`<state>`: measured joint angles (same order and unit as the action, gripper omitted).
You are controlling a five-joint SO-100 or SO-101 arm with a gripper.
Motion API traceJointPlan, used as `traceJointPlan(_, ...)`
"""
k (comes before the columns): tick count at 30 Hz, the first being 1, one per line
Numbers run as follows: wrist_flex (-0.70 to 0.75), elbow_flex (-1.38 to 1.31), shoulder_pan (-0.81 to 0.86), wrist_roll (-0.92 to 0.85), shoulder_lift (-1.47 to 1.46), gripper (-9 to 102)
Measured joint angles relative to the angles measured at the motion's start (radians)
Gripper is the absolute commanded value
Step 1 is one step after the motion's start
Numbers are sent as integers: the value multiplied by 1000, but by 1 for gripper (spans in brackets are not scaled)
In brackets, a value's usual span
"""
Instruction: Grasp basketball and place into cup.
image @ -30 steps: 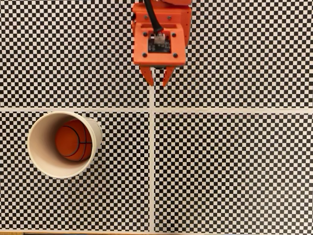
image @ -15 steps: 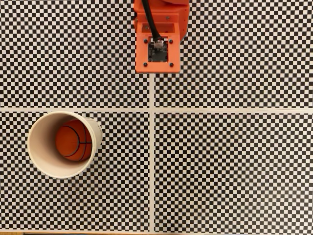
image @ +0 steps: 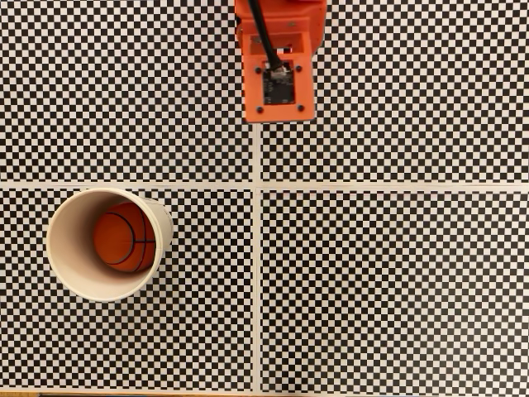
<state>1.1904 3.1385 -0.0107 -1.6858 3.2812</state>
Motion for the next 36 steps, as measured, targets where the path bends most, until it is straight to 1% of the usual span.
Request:
traceJointPlan(7, 49, 0, -21, -15, 0, 0)
traceJointPlan(36, 49, 0, -25, -18, 0, 0)
